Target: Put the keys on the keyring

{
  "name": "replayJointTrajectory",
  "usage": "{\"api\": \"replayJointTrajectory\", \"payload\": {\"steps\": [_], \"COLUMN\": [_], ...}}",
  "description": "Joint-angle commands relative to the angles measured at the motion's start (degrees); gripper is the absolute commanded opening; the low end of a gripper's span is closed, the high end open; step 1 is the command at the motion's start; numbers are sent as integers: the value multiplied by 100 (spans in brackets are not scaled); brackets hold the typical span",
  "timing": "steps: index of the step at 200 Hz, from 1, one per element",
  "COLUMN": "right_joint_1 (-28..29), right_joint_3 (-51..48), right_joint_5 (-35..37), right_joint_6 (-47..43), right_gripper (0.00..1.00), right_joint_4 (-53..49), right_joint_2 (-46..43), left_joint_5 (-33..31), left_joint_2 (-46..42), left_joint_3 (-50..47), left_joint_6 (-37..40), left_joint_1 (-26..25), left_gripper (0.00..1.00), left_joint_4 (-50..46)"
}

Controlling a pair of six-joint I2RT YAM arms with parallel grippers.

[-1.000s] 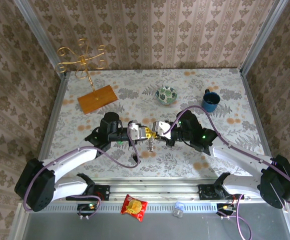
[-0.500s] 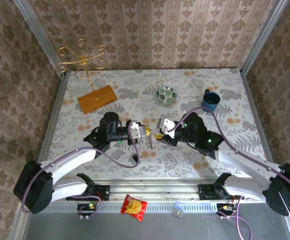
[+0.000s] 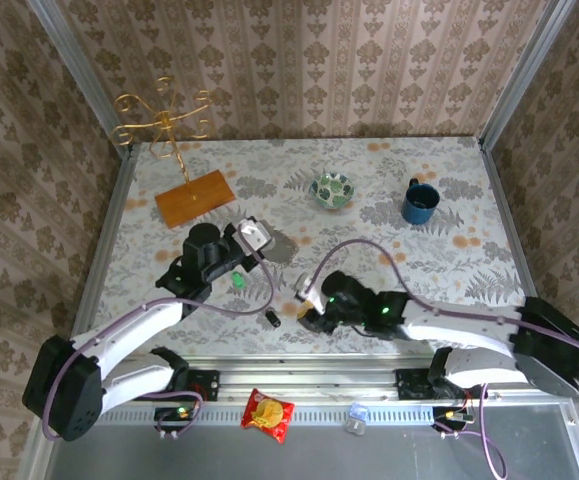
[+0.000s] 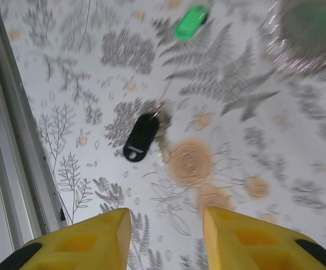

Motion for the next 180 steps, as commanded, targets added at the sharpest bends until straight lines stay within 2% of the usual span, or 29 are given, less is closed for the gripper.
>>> {"api": "replayJointTrajectory", "payload": {"steps": [1, 31, 61, 77, 107, 138, 180], "right_joint_1": [243, 236, 135, -54, -440, -463, -571], "right_joint_3": [240, 897, 1528, 1988, 2988, 3178, 3586], "right_joint_5": [330, 148, -192, -259, -1167, -1389, -1539], "right_joint_6": [-107, -243, 294, 1153, 2098, 2655, 2891], "right_gripper": [42, 42, 39, 38, 33, 36, 37], "right_joint_4": [926, 1131, 544, -396, -2234, -2293, -2474], "right_joint_2": [829, 1849, 2279, 2373, 2908, 3114, 3459], "left_joint_5": [-372, -617, -805, -906, -1134, -1225, -1586], "left_joint_2": [-248, -301, -347, -347, -394, -426, -435], "left_joint_3": [-108, -190, -200, -182, -67, 20, 25], "left_joint_6": [-638, -696, -641, -644, -816, -1145, -1698], "left_joint_1": [145, 208, 244, 286, 396, 604, 848], "left_gripper": [0, 0, 0, 0, 0, 0, 0], "left_joint_4": [452, 416, 371, 318, 67, -139, -292]}}
